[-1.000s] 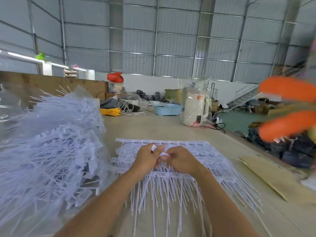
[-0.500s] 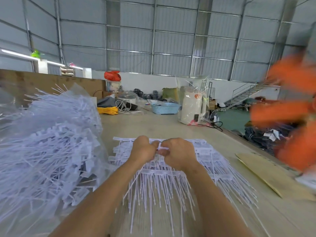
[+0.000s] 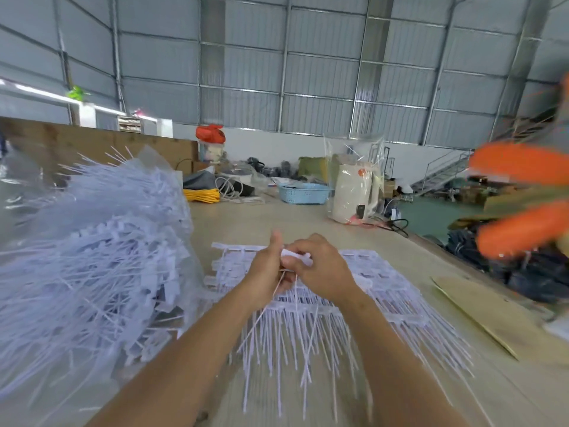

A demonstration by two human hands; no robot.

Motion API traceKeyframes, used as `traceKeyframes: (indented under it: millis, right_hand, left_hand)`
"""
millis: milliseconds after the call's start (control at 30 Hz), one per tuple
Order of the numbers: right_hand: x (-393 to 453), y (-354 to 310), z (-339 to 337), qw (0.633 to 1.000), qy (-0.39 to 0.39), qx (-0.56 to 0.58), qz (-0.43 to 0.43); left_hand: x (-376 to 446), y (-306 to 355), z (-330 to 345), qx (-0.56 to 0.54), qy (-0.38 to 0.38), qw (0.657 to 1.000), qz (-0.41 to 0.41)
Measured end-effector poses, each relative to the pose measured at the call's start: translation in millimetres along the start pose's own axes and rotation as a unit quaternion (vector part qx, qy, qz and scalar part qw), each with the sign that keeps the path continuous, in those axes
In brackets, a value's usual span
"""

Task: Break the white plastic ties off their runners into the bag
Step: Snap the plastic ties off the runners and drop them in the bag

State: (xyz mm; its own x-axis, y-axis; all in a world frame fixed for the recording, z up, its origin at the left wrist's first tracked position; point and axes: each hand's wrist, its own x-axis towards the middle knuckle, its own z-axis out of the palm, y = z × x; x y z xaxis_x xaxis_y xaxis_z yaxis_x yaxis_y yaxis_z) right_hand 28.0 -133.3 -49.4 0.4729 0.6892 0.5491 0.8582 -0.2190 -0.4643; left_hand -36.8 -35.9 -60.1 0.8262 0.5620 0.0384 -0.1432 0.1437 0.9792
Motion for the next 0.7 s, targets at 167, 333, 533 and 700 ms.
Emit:
traceKeyframes:
  millis: [167,333,533,700]
  right_hand:
    - [-3.7,5.0,4.4,0.999,-0.017,0.015,0.025]
    - [-4.8,8.7,-9.1,0.986,-0.123,0.08,0.082]
    - [-5.3,8.8,-13.4,0.988,-0.11,0.085,0.064]
    - [-5.2,7.0,-8.2,0.991,-0.091,0.082,0.058]
  left_hand:
    - [-4.5,-8.4,-3.7,0.062,-0.024,0.997,0.048]
    - [-3.0,-8.1,-8.0,0.06,0.02,0.995,0.08]
    - [-3.3,-6.5,-7.7,0.072,0.045,0.992,0.092]
    - [-8.6,-6.8,-9.3,0.103,0.024,0.991,0.078]
